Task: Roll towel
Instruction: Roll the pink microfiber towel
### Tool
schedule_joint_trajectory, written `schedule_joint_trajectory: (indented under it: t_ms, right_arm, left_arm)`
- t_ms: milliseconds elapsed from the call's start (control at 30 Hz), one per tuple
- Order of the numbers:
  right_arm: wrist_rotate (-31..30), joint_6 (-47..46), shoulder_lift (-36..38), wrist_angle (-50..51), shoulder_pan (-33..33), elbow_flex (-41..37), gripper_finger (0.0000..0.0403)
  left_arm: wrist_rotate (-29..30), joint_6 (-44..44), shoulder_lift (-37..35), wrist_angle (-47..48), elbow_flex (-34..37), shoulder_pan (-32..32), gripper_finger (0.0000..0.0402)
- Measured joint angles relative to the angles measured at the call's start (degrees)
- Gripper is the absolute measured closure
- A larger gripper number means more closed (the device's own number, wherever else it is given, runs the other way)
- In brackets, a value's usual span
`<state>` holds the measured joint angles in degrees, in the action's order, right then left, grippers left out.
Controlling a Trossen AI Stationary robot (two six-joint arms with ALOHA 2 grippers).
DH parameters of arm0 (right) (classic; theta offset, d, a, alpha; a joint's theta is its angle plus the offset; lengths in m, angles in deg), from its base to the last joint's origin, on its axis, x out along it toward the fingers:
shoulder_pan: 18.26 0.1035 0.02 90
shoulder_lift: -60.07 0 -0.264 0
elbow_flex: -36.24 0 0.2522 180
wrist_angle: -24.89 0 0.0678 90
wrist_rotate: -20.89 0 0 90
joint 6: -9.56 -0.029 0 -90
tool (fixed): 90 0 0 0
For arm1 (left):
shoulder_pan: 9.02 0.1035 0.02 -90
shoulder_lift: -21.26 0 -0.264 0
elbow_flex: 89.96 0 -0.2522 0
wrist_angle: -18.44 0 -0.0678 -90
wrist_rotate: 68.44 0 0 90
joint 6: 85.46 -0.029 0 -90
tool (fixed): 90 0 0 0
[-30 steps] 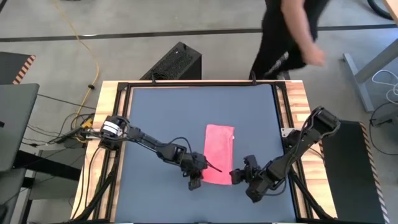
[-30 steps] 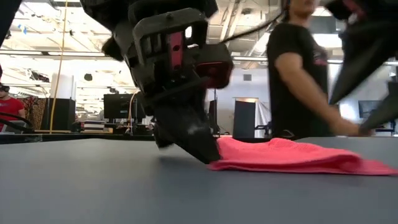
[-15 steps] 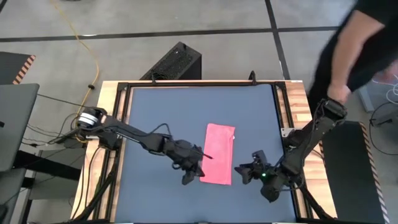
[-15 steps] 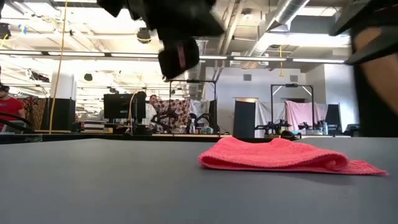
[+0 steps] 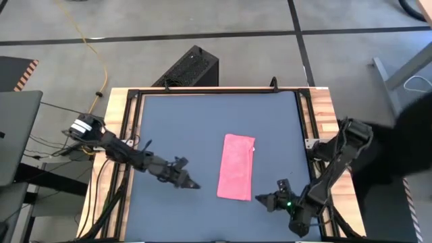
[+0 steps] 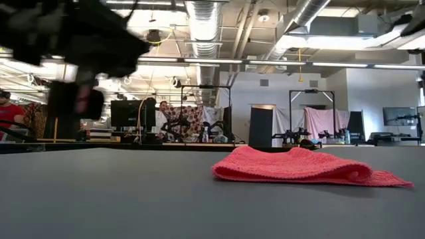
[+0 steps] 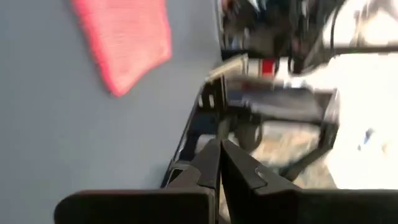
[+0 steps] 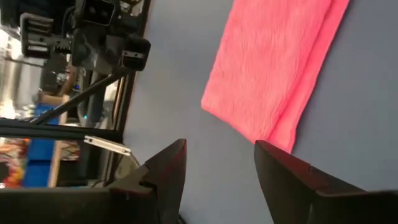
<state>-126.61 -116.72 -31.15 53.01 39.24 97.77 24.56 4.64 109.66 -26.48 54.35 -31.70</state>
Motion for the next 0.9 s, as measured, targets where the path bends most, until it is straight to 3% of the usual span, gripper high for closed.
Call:
schedule_joint_trajectory:
  t_ms: [100,167,333,600,900]
  right_arm:
    - [1.66,-0.7,-3.97,-6.45,-1.08,0.02,0.0189]
    - [2.16,-0.9,-6.23,-10.54,-2.04,0.02,0.0189]
    - [4.07,-1.08,-10.22,-16.72,-4.3,0.04,0.0189]
    - [6.33,-1.35,-11.22,-15.31,-4.77,0.07,0.0189]
    - [6.63,-1.44,-11.22,-13.31,-4.79,0.11,0.0189]
  left_arm:
    - [8.07,7.21,0.04,0.04,1.26,-3.27,0.0401]
    - [10.24,10.54,0.04,0.68,1.06,-4.5,0.0401]
    - [9.4,16.19,0.97,5.43,-1.88,-5.48,0.0401]
    - [9.3,20.53,1.77,17.02,-5.31,-4.65,0.0401]
    - [4.98,23.2,1.75,17.85,-5.33,-1.57,0.0401]
